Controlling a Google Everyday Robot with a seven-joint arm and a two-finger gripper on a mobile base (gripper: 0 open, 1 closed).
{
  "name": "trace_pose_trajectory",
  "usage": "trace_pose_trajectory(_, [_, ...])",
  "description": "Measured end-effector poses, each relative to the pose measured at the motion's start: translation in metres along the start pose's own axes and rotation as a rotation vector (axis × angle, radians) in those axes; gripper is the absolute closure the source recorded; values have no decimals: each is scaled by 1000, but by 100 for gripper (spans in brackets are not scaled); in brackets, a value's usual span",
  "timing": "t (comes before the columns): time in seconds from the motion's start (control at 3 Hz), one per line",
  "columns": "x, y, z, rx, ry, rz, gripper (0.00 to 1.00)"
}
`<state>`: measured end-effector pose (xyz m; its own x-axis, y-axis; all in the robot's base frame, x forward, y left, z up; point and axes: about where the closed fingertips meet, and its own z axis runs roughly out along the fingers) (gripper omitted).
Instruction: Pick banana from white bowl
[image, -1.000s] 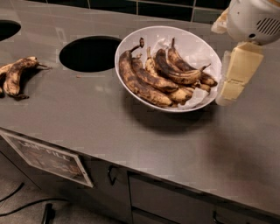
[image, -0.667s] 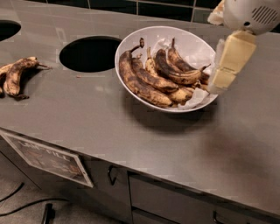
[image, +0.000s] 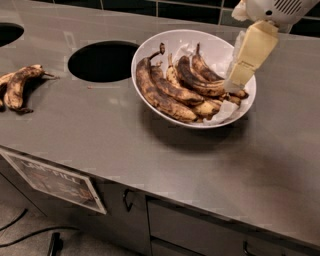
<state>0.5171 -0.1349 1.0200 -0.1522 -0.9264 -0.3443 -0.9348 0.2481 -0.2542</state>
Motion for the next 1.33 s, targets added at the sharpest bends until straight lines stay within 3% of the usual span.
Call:
trace_pose_trajectory(0.33, [-15,-7,19,-51,-20,65,0])
trace_pose_trajectory(1.0, [-41,-25,59,-118,-62,321,0])
trace_pose_trajectory(1.33, [-41,-25,59,-118,-62,321,0])
